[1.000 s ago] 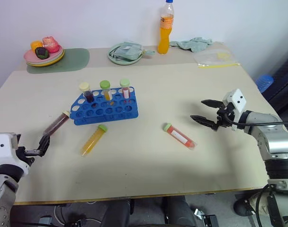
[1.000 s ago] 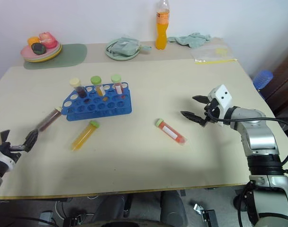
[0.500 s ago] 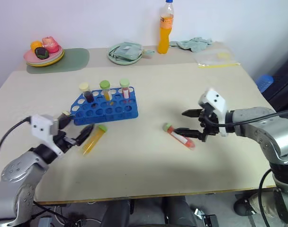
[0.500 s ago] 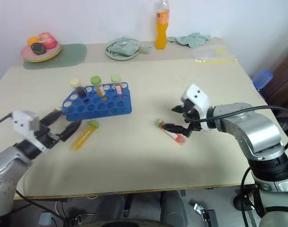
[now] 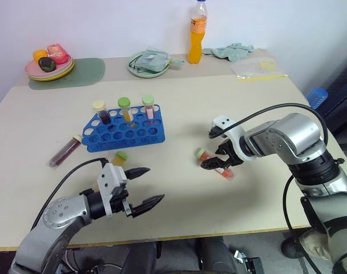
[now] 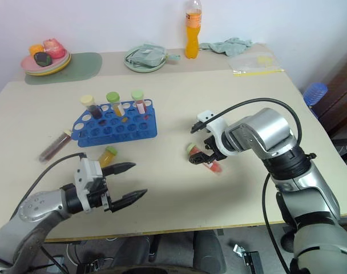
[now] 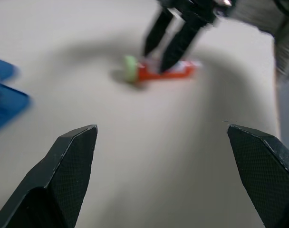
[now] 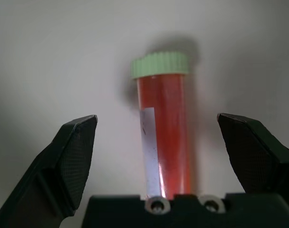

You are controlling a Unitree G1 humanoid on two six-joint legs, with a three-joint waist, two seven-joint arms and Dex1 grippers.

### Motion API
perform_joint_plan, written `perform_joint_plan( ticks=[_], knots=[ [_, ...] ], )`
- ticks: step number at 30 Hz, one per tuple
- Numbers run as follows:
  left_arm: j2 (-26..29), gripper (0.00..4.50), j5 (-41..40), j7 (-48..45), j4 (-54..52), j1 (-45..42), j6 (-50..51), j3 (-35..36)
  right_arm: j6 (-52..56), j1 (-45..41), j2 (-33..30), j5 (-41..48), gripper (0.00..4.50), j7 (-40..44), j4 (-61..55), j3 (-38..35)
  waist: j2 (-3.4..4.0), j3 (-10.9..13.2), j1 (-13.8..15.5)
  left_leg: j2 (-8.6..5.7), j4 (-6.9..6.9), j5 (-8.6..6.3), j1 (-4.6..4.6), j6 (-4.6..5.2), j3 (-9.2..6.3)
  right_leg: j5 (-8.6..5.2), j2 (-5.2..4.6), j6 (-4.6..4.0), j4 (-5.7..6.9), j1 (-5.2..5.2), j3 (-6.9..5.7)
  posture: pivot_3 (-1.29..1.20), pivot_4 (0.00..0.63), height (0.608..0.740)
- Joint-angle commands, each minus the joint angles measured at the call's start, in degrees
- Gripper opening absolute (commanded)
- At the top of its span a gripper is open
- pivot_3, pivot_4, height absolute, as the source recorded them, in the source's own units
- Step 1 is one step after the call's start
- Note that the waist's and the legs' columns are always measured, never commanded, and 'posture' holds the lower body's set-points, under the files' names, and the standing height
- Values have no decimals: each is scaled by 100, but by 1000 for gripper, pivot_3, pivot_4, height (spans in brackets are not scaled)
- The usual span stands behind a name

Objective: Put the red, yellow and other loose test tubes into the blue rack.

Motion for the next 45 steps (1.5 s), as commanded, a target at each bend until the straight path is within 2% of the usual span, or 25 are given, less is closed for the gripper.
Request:
perform_joint_plan(
  ticks=[1,2,8,10,12,15,16,18,22,26,31,38,45],
  knots=[
    [-14,4500,174,-13,-176,164,-311,-133,35,-263,138,238,3955,-302,332,82,0,0,5,0,0,0,0,0,0,0,0,0,0,1,0,0,150,740],
    [-31,4500,182,-7,-184,207,-348,-146,35,-295,155,309,3706,-370,399,103,0,0,9,0,0,0,0,0,0,0,0,0,0,0,0,0,150,740],
    [-29,4500,222,-29,-206,416,-463,-228,35,-418,112,799,796,-666,250,160,2,1,9,-1,1,-1,-1,2,-2,0,-1,0,-1,0,0,0,150,740],
    [-127,4500,125,80,-194,417,-440,-158,29,-319,127,658,723,-663,-295,22,9,5,9,-1,1,-1,-1,2,-2,1,0,2,0,-1,0,0,150,740],
    [-344,4500,-208,349,-193,384,-313,136,-1166,126,-69,353,723,-446,-1079,-89,8,5,15,0,1,-1,-7,2,-2,1,0,3,0,-8,0,0,150,740],
    [-584,4500,-583,797,-64,392,-175,783,-4667,1300,-125,-603,723,304,-1708,-343,1,1,35,-2,5,-3,-11,6,-4,5,2,15,-3,-2,-17,0,150,740],
    [-621,4500,-589,916,-15,409,-181,962,-5377,1597,59,-696,723,458,-1633,-497,0,0,20,-2,6,-4,-11,6,0,7,2,21,-4,1,-20,0,150,740],
    [-653,4500,-569,1064,25,419,-181,1140,-6049,1898,414,-743,723,542,-1369,-724,4,2,-10,-7,9,-3,-8,6,7,8,4,23,-1,5,-20,0,150,740],
    [-654,4500,-650,1517,158,180,-83,1651,-7767,1815,1931,-1230,723,127,-216,-771,3,1,-40,0,6,-1,21,3,5,12,20,15,8,15,-1,0,150,740],
    [-588,4500,-654,1858,214,-121,108,1910,-8814,1365,3189,-1873,723,-448,1107,-740,4,2,-34,1,0,8,23,-13,-7,17,29,7,19,9,-1,0,150,740],
    [-616,4500,-688,2325,-20,-295,389,2027,-9813,1038,4073,-2312,723,-740,2592,-816,1,0,-16,-2,-2,11,22,-19,-12,17,27,7,19,-13,1,0,150,740],
    [-634,4500,-806,2675,-329,-193,711,2121,-10574,780,4528,-2656,723,-975,3822,-984,3,1,-41,-2,-7,14,22,-25,-8,16,27,5,37,-28,10,0,150,740],
    [-625,4500,-809,2496,-135,-44,570,2220,-10809,696,4695,-2790,723,-1011,4301,-1096,3,1,-65,-1,-10,20,22,-35,-2,10,30,-7,78,-34,14,0,150,740]
  ],
)
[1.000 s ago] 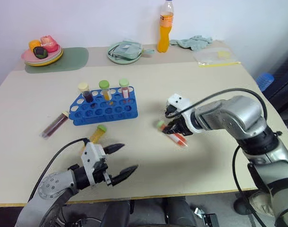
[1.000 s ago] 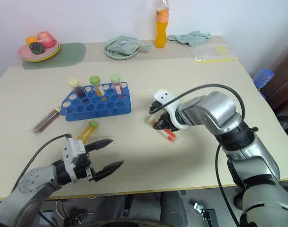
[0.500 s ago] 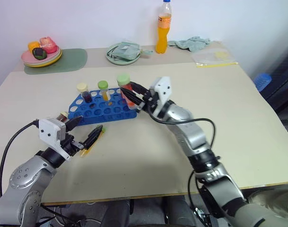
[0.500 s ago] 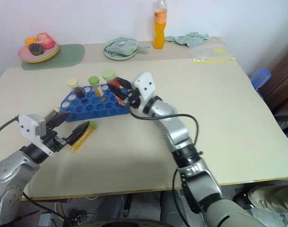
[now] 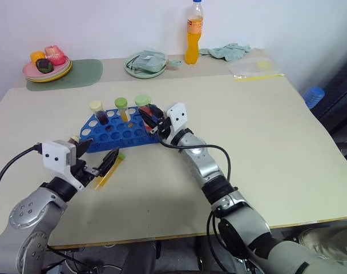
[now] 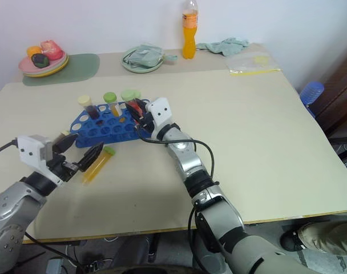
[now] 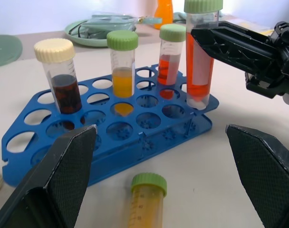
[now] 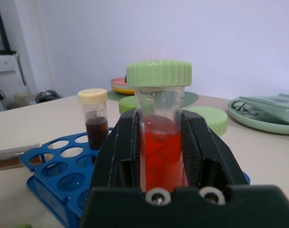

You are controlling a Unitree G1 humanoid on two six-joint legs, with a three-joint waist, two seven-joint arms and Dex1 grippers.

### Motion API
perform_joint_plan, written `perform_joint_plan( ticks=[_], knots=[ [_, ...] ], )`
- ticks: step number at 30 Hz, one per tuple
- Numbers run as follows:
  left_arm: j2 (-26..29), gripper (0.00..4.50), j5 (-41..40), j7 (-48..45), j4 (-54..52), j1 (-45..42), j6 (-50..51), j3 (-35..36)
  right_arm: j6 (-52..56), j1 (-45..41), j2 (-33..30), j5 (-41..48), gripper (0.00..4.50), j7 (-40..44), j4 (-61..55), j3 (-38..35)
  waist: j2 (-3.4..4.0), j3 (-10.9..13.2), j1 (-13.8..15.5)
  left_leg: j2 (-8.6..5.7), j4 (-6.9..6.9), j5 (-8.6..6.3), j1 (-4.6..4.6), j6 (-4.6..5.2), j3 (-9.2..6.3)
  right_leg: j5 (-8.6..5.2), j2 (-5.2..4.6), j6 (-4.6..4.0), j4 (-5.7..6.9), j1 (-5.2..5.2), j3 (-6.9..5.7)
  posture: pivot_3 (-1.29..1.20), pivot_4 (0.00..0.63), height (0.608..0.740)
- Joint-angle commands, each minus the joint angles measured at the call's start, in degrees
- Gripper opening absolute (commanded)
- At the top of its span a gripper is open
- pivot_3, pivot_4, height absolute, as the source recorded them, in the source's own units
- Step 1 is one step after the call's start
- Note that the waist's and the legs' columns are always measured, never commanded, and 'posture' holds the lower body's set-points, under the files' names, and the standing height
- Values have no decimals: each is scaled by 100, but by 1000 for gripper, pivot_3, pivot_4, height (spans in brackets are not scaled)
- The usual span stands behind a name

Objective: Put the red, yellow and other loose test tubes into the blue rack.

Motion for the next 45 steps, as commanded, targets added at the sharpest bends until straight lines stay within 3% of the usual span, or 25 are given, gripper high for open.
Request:
perform_joint_plan(
  ticks=[1,11,17,21,25,28,33,36,39,42,45],
  knots=[
    [11,4500,-7,-163,24,99,-224,226,-158,-126,134,-97,723,-8,54,-54,0,0,-15,0,0,0,0,0,0,0,0,0,1,0,0,0,150,740],
    [-57,4500,204,-615,512,282,-723,180,-224,-164,184,-148,723,16,289,-116,1,0,-6,0,0,1,0,-1,-1,-1,0,-1,2,-1,-1,0,150,740],
    [-41,4500,206,-671,720,225,-771,276,-437,-159,238,-120,3673,-26,12,-202,1,1,-20,0,0,1,0,-1,-2,-1,0,-1,2,-1,0,0,150,740],
    [114,4500,83,-642,807,150,-573,469,-421,-105,177,-41,3673,155,-505,-175,2,1,-75,0,-2,1,0,-2,-3,-1,0,-1,4,-4,-1,0,150,740],
    [737,4500,-345,-447,1162,-127,340,1011,144,173,-127,183,3673,407,-1625,-209,3,1,-101,3,-7,2,-2,-4,-12,-4,4,-6,13,-11,-2,0,150,740],
    [1506,4500,-246,-490,1514,-449,900,1178,822,457,-510,400,3673,666,-2409,-248,0,0,-92,1,-6,3,-2,-5,-15,-5,4,-6,11,-10,-5,0,150,740],
    [3066,4500,24,-1076,2790,-1252,1785,796,1725,1052,-1383,475,3673,1225,-3490,-110,2,2,-90,-1,-11,3,-2,-4,-14,-5,4,-6,11,-7,-7,0,150,740],
    [3786,4500,387,-1508,3870,-2109,2045,11,2107,1450,-1866,521,3673,1556,-4062,-23,1,4,-104,-2,-15,3,-2,-4,-9,-6,6,-5,12,-9,-9,0,150,740],
    [4090,4500,566,-2156,4455,-2885,2250,-818,2326,1708,-2136,537,3673,1712,-4441,26,9,9,-126,-1,-21,3,0,-4,2,-7,6,-4,11,-11,-4,0,150,740],
    [4346,4500,590,-2998,4513,-3467,2795,-1726,2496,1885,-2370,510,3673,1804,-4738,44,8,10,-124,3,-26,4,-1,-6,12,-7,7,-4,13,-19,-6,0,150,740],
    [4401,4500,530,-3438,4281,-3807,3224,-2205,2634,2019,-2636,537,3673,1976,-4995,61,5,11,-114,3,-23,4,-4,-5,23,-7,7,-4,13,-19,-5,0,150,740]
  ],
)
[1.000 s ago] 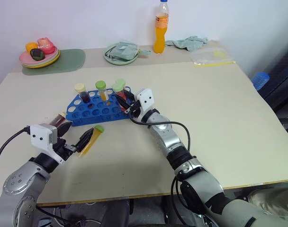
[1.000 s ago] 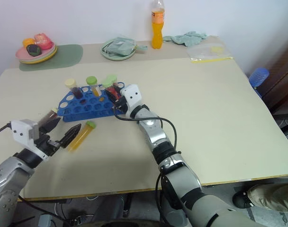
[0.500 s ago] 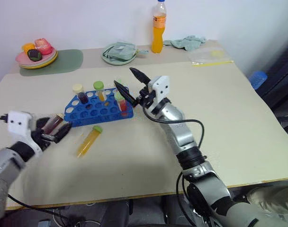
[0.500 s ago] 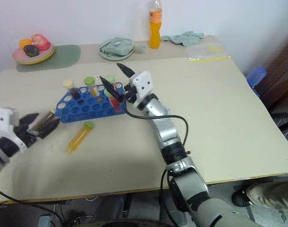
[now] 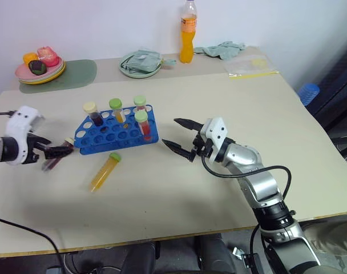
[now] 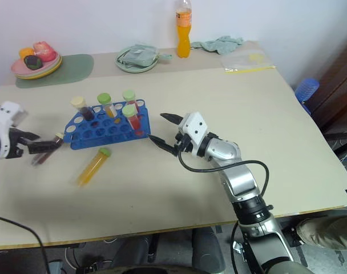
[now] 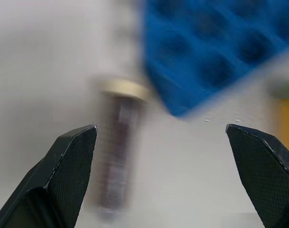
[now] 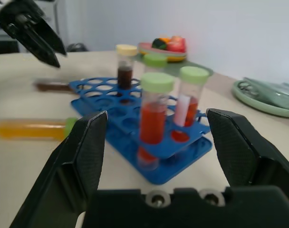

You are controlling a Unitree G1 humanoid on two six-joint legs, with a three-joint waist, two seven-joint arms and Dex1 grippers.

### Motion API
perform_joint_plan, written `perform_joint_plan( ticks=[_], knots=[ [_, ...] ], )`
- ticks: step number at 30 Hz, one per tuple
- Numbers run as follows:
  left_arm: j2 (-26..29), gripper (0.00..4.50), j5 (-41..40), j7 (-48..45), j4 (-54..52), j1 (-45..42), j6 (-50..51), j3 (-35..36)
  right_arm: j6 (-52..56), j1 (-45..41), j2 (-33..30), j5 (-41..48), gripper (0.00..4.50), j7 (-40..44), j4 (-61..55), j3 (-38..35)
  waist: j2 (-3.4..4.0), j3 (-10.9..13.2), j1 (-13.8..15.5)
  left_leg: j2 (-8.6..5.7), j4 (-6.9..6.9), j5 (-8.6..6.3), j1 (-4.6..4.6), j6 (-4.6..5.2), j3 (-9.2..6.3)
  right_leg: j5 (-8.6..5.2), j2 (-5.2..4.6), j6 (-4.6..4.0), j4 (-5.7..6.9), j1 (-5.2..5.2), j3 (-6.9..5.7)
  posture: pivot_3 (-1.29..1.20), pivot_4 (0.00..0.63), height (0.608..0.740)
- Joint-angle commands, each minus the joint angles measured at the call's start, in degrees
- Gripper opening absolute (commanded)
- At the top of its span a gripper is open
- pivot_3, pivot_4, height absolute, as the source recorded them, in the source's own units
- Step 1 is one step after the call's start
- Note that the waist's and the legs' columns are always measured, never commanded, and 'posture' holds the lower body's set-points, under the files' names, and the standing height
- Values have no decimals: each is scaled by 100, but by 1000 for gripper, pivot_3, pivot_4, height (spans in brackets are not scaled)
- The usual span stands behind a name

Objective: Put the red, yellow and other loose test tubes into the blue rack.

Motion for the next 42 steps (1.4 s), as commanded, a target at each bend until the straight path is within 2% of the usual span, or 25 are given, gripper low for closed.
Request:
perform_joint_plan(
  ticks=[1,3,6,9,13,19,22,27,28,30,31,32,34,36,39,42],
  knots=[
    [224,4500,-20,-478,-365,-316,504,-349,129,114,-267,108,3673,237,-518,-3,-3,1,5,0,0,0,-1,0,0,0,0,0,0,0,-1,0,150,740],
    [196,4500,-105,-494,-795,-407,870,-468,230,236,-545,132,3673,475,-711,40,-7,3,6,1,3,0,-3,0,0,0,0,1,0,0,0,0,150,740],
    [-39,4500,-118,-31,-1694,-615,1667,-687,444,495,-1092,190,3673,960,-1020,137,-21,13,26,2,11,0,-6,1,-3,-2,-1,3,0,5,-2,0,150,740],
    [-569,4500,-307,438,-2314,-794,2512,-563,672,652,-1399,330,3673,1241,-1239,189,-23,14,32,1,21,-3,-5,6,-4,-5,-4,8,3,13,-3,0,150,740],
    [-1200,4500,-146,1171,-2693,-933,3263,-626,798,725,-1518,409,3673,1372,-1386,210,-29,18,13,2,26,-3,-6,6,-11,-5,-2,9,6,13,-6,0,150,740],
    [-1921,4500,-249,2214,-2582,-771,3346,-544,764,730,-1511,360,3673,1345,-1404,217,-30,18,49,1,32,-3,-6,6,-27,-5,-5,8,6,14,-4,0,150,740],
    [-2165,3687,-319,2588,-2579,-706,3346,-508,775,755,-1514,363,3728,1335,-1431,215,-30,18,86,-2,34,-3,-6,6,-28,-5,-10,9,6,14,-4,0,150,740],
    [-2136,1078,-691,2779,-2715,-685,3346,-384,799,765,-1526,349,3728,1300,-1452,213,-30,18,169,-3,38,-3,-6,6,-26,-4,-14,9,6,15,-4,0,150,740],
    [-2052,761,-801,2736,-2808,-641,3346,-343,802,765,-1530,350,3728,1299,-1452,212,-30,18,170,-4,38,-3,-6,5,-26,-4,-16,9,6,15,-4,0,150,740],
    [-1890,728,-944,2542,-3171,-488,3346,-136,805,763,-1541,350,3728,1299,-1449,210,-30,18,162,-4,38,-3,-6,5,-26,-4,-16,9,5,15,-4,0,150,740],
    [-1730,728,-1022,2366,-3422,-314,3244,24,805,768,-1552,349,3728,1300,-1454,204,-30,18,161,-4,37,-3,-6,5,-25,-4,-17,9,5,14,-3,0,150,740],
    [-1699,728,-890,1999,-3833,214,2266,564,805,769,-1562,346,3728,1291,-1450,188,-30,17,144,-3,36,-3,-6,5,-25,-4,-16,9,6,13,-3,0,150,740],
    [-1987,728,-475,1469,-4415,1155,222,1607,803,773,-1562,333,3728,1243,-1428,149,-23,16,128,4,24,-2,-4,3,-12,-4,-23,6,0,5,6,0,150,740],
    [-2434,728,-158,1504,-4501,1611,-944,2126,779,751,-1433,336,3728,1063,-1341,60,-25,16,177,11,22,-1,-6,1,-9,-5,-28,2,-6,4,2,0,150,740],
    [-3329,728,6,2138,-4315,1691,-1766,2433,801,746,-985,519,3728,557,-1110,-247,-27,12,250,6,32,-2,-4,1,-13,-4,-33,1,-15,27,-7,0,150,740],
    [-4214,728,376,2949,-4099,1469,-2344,2177,640,941,-591,552,3728,186,-1028,-414,-32,9,345,-1,44,-3,0,4,-24,-2,-35,5,-19,41,-8,0,150,740]
  ],
)
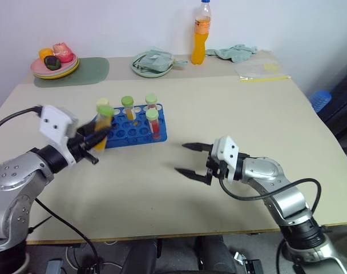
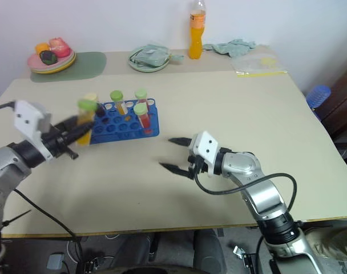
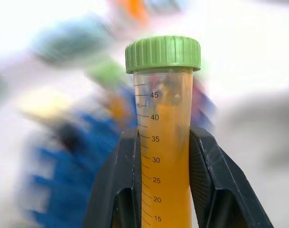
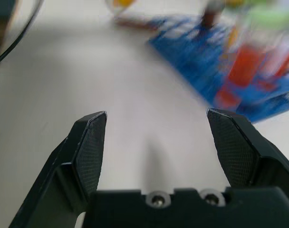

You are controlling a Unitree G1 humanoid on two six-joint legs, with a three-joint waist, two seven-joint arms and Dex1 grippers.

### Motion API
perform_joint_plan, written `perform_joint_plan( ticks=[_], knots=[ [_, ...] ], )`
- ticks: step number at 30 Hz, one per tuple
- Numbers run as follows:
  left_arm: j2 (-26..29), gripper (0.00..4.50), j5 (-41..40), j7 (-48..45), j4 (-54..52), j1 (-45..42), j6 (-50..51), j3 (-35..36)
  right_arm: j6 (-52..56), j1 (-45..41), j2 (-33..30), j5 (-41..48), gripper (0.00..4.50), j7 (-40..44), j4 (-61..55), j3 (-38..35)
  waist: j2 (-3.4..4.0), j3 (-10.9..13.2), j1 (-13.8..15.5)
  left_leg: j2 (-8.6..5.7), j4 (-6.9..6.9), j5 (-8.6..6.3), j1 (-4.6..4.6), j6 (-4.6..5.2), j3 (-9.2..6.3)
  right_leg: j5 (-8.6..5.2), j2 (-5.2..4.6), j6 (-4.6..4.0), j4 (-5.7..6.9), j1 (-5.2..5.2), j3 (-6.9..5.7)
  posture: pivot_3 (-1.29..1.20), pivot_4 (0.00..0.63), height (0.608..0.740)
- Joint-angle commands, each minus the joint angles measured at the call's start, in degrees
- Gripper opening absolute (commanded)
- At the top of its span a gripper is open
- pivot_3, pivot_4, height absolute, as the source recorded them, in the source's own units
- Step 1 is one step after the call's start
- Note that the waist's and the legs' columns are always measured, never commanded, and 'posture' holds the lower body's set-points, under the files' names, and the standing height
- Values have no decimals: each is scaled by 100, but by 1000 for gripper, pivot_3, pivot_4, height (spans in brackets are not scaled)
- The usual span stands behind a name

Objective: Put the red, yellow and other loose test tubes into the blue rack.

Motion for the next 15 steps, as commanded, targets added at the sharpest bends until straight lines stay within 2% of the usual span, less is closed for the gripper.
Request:
perform_joint_plan(
  ticks=[1,3,5,8,15],
  knots=[
    [-777,728,486,910,165,-269,-841,-166,-226,171,312,78,3728,-442,-14,-262,-8,-3,40,-4,2,-1,0,1,-1,3,0,6,-1,3,-1,0,150,740],
    [-1152,728,898,1310,241,-331,-1247,-389,-215,235,427,-16,3728,-625,10,-230,-19,-7,23,-8,5,-2,-2,3,1,5,0,10,-1,6,-7,0,150,740],
    [-1652,728,1584,1726,617,-310,-2189,-845,-287,343,684,-80,3728,-931,87,-194,-16,-9,13,-16,4,-2,-1,3,1,6,1,10,1,3,-3,0,150,740],
    [-2350,728,2174,2075,1243,-434,-3356,-1428,-326,463,1050,-64,3728,-1309,146,-255,-15,-10,11,-15,0,-1,6,1,10,5,7,9,4,3,-3,0,150,740],
    [-2811,728,2854,2510,2703,-684,-4813,-1830,-152,533,1173,51,3728,-1379,100,-250,-14,-10,2,-15,1,-1,5,2,18,5,11,10,6,0,-2,0,150,740]
  ],
)
